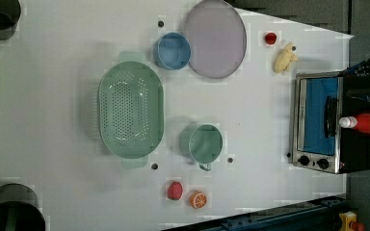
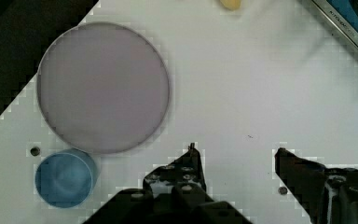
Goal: Pick Ketchup from oven and place it on table.
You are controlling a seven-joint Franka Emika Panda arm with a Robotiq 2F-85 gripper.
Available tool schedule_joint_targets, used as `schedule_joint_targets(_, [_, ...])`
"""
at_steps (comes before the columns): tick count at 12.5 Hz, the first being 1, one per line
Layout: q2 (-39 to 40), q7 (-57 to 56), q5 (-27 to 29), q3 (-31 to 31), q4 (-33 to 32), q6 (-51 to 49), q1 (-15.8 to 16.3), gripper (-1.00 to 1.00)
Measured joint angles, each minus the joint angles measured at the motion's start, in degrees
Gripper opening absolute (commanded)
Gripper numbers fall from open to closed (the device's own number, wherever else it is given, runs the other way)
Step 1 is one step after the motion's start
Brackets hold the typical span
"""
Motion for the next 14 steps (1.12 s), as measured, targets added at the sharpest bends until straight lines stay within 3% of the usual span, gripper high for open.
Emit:
schedule_joint_targets(2, [-9.1,1.0,2.2,-0.2,-10.0,-5.3,-0.3,0.67])
schedule_joint_targets(3, [-14.2,1.1,2.3,-0.3,-13.5,-7.8,-0.3,0.94])
schedule_joint_targets(4, [-17.8,1.3,2.9,0.1,-14.1,-8.8,-0.7,1.0])
schedule_joint_targets(6, [-22.2,1.3,4.2,-0.1,-10.8,-7.8,-0.6,1.0])
schedule_joint_targets(9, [-22.1,2.2,3.2,-2.6,-8.9,-7.0,-0.1,1.0])
schedule_joint_targets(14, [-9.1,2.6,2.1,-14.5,-9.9,-4.6,-2.8,1.0])
